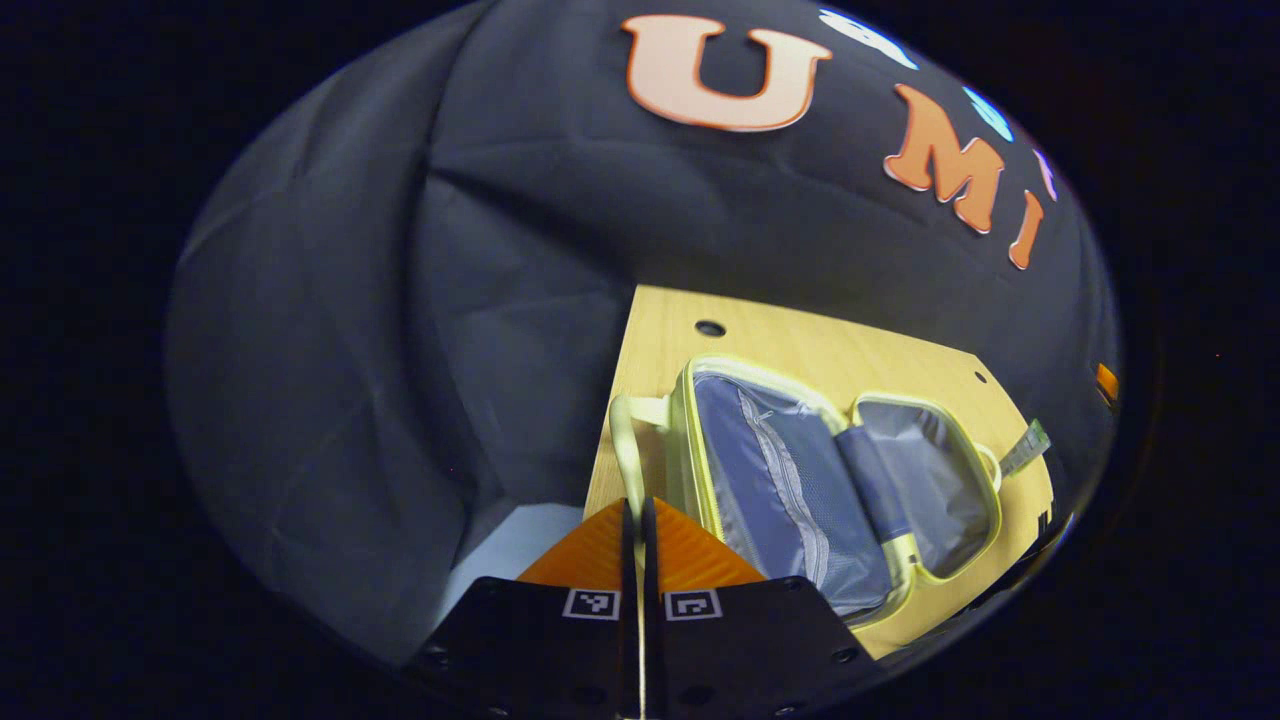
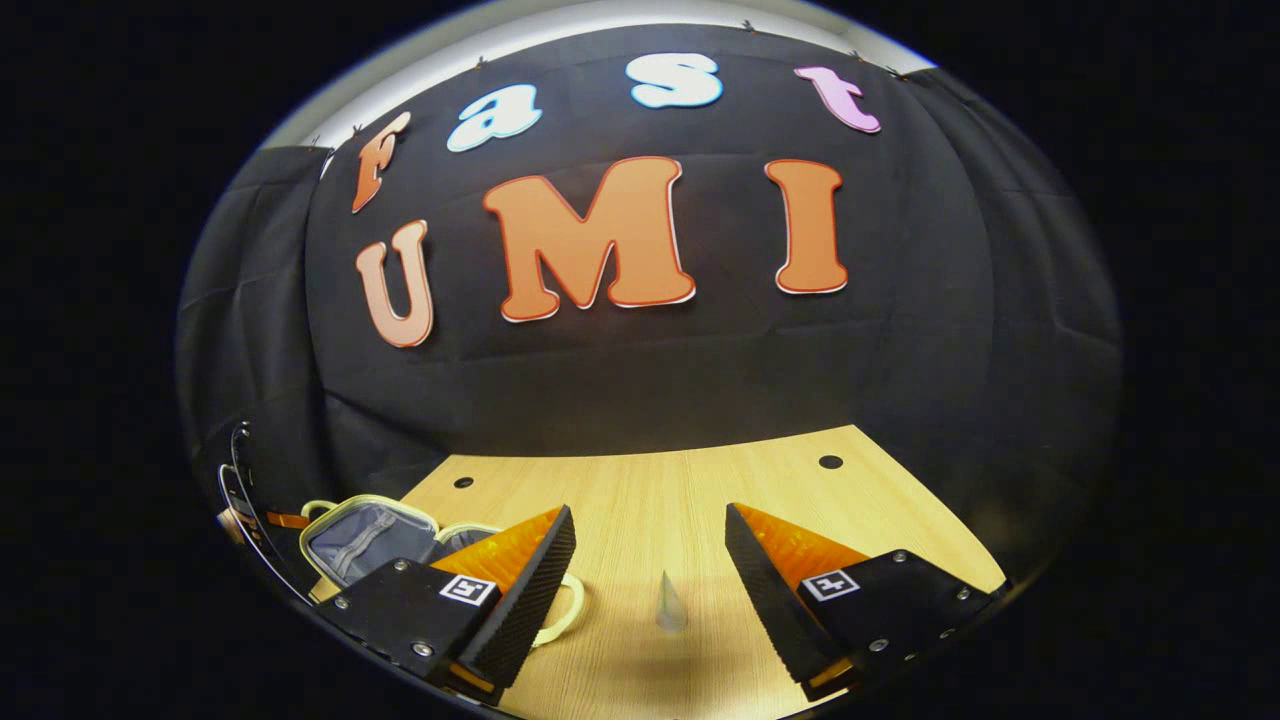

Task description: First open the suitcase, pack the skin care products into it, and then close the suitcase.

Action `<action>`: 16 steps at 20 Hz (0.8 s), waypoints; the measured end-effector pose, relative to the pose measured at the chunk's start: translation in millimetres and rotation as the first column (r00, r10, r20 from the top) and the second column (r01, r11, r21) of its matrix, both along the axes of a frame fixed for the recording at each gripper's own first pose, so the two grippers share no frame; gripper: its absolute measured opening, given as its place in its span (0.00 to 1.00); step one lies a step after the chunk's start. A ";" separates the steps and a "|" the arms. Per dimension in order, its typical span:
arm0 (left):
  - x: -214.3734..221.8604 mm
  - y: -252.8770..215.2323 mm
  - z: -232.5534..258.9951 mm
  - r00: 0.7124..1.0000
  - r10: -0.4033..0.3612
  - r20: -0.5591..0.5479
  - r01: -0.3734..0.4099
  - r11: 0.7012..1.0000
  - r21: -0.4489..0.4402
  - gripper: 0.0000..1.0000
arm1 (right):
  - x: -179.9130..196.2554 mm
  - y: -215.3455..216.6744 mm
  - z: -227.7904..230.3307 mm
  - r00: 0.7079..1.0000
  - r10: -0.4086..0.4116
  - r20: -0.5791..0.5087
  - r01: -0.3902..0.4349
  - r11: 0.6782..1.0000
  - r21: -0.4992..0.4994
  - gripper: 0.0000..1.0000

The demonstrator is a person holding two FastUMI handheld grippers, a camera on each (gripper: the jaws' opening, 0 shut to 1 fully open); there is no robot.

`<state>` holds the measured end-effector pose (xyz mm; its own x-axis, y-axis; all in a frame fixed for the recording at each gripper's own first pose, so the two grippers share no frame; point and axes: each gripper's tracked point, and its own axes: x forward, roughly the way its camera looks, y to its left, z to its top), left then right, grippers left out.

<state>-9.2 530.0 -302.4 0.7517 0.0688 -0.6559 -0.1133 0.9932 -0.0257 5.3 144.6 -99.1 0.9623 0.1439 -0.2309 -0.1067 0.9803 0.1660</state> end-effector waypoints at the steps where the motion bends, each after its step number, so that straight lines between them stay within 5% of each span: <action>1: -1.7 4.1 -18.7 1.000 0.015 -0.020 -0.015 1.000 -0.027 0.02 | 0.1 3.9 -0.3 1.000 -0.002 0.002 0.002 1.000 -0.007 0.95; 8: -5.2 12.8 -52.3 0.996 0.080 -0.045 -0.086 0.984 -0.155 0.02 | -2.5 7.7 -7.5 1.000 -0.010 -0.007 0.010 1.000 -0.017 0.96; 11: -7.3 17.5 -54.0 0.991 0.111 -0.069 -0.115 0.992 -0.057 0.08 | -5.1 -4.2 -7.5 1.000 -0.021 -0.007 0.021 1.000 -0.023 0.96; 13: -13.1 24.2 -49.8 0.988 0.117 -0.098 -0.113 0.992 0.051 0.28 | -6.1 -14.9 -5.8 1.000 -0.029 -0.003 0.029 0.999 -0.017 1.00; 16: -17.9 36.4 -17.3 0.984 0.164 -0.067 -0.147 0.967 0.207 1.00 | -5.2 -32.4 -6.9 0.999 -0.046 -0.003 0.046 0.999 -0.014 0.96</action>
